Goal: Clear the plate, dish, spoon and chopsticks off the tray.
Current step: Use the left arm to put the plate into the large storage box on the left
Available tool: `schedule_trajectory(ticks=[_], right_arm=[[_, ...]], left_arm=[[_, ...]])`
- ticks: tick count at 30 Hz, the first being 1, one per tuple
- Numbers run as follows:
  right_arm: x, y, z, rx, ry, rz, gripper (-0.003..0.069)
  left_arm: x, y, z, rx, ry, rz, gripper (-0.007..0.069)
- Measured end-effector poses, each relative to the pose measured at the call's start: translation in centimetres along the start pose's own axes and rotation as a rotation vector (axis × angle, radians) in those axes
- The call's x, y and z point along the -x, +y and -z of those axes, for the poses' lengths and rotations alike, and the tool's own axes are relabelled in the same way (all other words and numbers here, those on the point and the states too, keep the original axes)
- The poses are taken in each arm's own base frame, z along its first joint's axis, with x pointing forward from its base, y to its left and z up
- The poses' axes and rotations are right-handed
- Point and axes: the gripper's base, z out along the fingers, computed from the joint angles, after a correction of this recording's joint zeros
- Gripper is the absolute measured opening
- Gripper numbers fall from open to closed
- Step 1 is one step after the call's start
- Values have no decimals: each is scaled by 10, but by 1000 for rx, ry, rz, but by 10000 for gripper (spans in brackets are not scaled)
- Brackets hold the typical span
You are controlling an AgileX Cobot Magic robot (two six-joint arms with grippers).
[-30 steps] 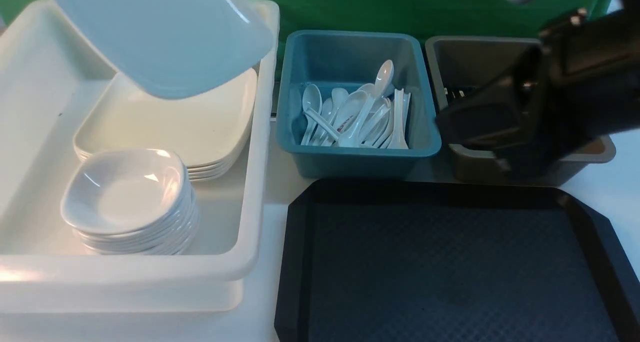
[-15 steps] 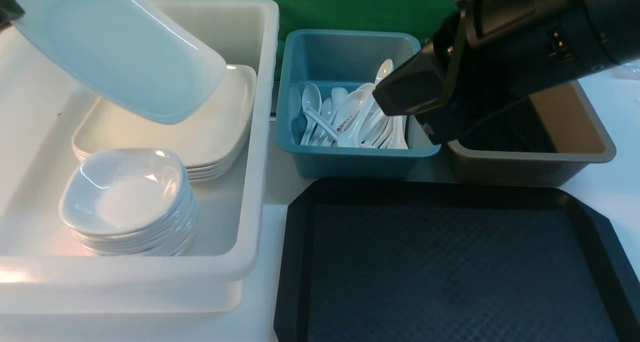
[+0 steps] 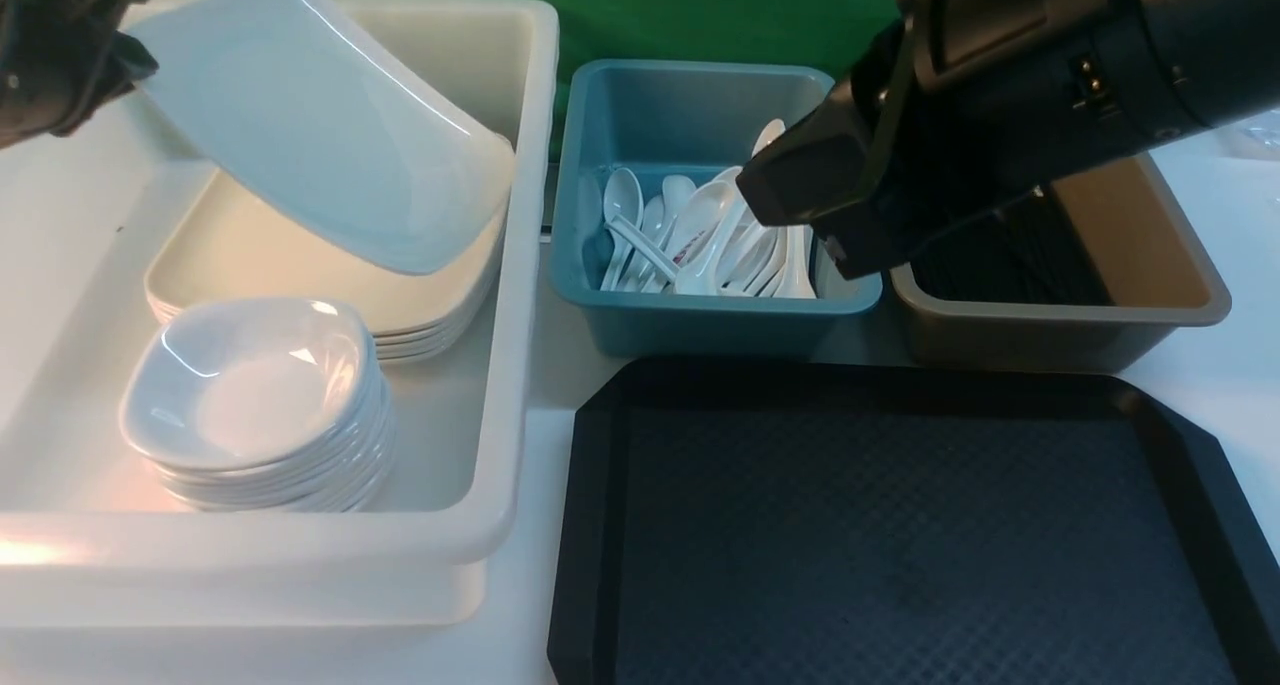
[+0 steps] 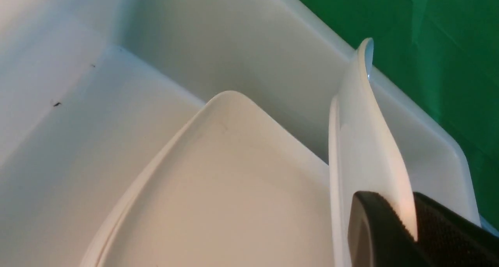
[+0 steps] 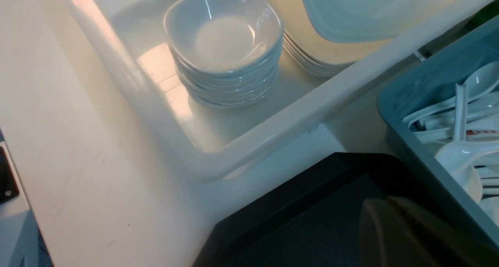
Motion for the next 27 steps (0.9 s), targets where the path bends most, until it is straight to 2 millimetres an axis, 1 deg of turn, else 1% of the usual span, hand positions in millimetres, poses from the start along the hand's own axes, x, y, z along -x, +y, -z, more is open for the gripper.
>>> schedule_trajectory(ticks=[4,9,14,18,22,27], right_arm=[[-2,1,0,7,18,0,22],[-2,1,0,9,24,0,22],[-2,1,0,8,25,0,22],[-3,1,0,10,29,0,22],[-3,1,0,10,30,0,22],[-3,1,0,12,34,-1,22]], left_arm=[[-3,5,-7,20,9,11,32],[-7,10,-14,40,29,-20,25],[-11,12,-15,54,65,-111,23],[-14,13,-15,52,97,-142,25],[-18,14,-14,65,143,-180,41],[-22,22,-13,140,200,-232,83]])
